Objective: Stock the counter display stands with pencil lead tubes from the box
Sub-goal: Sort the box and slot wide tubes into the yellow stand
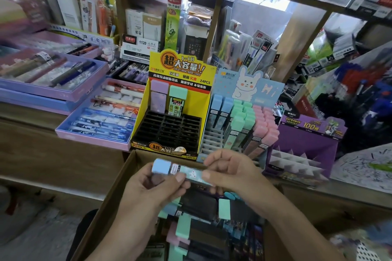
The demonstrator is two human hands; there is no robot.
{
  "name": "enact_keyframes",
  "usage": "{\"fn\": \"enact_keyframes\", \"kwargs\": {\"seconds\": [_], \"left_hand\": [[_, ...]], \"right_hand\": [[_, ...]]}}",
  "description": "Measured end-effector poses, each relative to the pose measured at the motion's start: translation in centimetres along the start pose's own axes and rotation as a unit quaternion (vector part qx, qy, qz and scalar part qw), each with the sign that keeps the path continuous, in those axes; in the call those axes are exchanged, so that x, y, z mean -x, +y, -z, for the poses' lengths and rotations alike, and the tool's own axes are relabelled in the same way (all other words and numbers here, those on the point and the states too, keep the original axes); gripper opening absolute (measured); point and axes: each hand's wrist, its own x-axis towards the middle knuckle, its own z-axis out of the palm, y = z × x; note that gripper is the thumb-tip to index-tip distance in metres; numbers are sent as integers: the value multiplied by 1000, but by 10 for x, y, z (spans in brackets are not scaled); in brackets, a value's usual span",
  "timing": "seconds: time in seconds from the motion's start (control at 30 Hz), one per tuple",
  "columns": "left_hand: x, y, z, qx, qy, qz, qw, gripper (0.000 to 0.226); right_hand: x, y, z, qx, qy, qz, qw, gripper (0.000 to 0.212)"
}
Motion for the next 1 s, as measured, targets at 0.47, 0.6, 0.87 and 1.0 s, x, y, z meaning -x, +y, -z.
{"fn": "enact_keyframes", "kwargs": {"seconds": [0.47,0.6,0.87,1.0], "left_hand": [[3,-4,-4,-123,-42,-6,992,33],[8,-2,-9,-151,-64,-21,986,26],[12,2,-14,-158,-55,-40,985,25],[7,1,-10,-138,-14,-32,990,33]], "right_hand": [[9,-3,-28,152,-32,11,988,14],[2,-14,-26,153,44,68,985,9],[-14,-30,-21,108,66,110,986,8],[-15,-49,-3,116,108,133,978,6]]}}
